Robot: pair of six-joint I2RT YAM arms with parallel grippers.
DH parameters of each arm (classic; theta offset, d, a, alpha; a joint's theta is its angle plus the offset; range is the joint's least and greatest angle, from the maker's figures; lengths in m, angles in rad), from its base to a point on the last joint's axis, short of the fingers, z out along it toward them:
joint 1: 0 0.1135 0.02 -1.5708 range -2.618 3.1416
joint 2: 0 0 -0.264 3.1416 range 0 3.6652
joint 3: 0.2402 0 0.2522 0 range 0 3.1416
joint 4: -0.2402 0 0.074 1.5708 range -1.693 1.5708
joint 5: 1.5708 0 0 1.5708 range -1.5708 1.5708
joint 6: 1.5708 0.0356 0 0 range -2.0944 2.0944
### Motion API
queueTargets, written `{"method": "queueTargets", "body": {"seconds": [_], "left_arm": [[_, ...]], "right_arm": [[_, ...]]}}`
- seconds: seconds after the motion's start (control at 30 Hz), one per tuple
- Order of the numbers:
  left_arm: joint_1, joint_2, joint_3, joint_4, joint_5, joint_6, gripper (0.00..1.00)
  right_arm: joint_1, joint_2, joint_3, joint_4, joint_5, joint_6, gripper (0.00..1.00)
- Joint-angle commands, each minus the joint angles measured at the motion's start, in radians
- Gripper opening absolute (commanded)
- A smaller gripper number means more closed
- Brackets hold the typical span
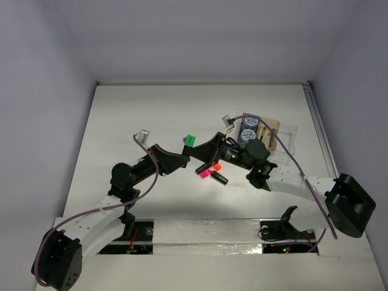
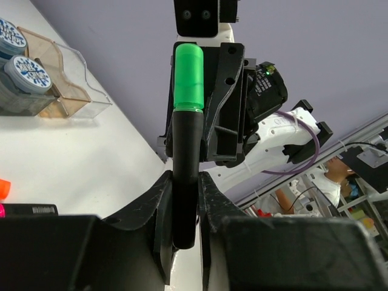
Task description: Sort the stationery into containers
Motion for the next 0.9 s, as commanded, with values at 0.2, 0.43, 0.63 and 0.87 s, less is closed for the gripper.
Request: {"method": "queueTargets", "body": {"seconds": [0.2, 0.43, 0.63, 0.87], "left_arm": [[-0.005, -0.012, 0.022, 0.122, 0.058, -0.007, 0.0], [-0.005, -0.121, 0.037, -0.083, -0.01, 0.1, 0.0], [-0.005, -0.108, 0.031, -0.074, -0.01, 0.091, 0.0], [-0.005, -0.062, -0.006, 0.055, 0.019, 0.03, 0.0]], "right_arm": [[-0.003, 0.017, -0.009, 0.102, -0.022, 0.024, 0.06], [-0.013, -0.067, -0.024, -0.066, 0.018, -0.025, 0.49], [-0.022, -0.197, -0.03, -0.27, 0.028, -0.104, 0.77], [-0.051, -0.265, 0.045, -0.426, 0.078, -0.219, 0.89]]}}
